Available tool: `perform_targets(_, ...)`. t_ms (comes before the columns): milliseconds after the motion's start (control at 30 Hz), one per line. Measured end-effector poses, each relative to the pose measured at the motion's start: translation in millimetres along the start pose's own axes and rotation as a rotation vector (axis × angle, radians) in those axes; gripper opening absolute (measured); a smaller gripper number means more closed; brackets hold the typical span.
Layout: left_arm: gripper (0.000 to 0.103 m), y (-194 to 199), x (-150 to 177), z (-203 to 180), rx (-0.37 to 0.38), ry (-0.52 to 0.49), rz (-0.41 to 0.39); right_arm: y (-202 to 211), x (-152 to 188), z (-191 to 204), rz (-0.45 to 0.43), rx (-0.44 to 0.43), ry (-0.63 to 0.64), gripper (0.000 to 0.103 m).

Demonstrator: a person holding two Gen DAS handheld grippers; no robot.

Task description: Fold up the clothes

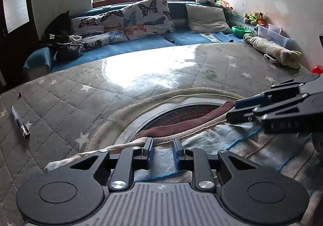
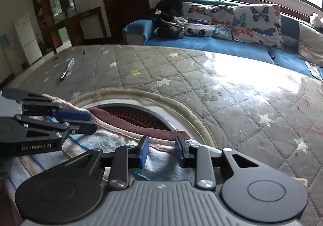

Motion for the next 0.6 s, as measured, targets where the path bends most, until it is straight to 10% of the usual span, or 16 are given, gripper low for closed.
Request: perform_targets(600,0.024,-1,-1,-7,-0.019,-0.018,0.005,38,47,66,0.049,-0.112,0.229,0.030)
Point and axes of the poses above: each gripper's, at about its wrist camera, not at the fingertips, and y roughly against the way its jaws point, z to its left, x to its underside, the point moved 1 cm from there along -y, roughly the way its jaws point, and after that the axes turned 6 degrees about -x, right-handed, at the moved point
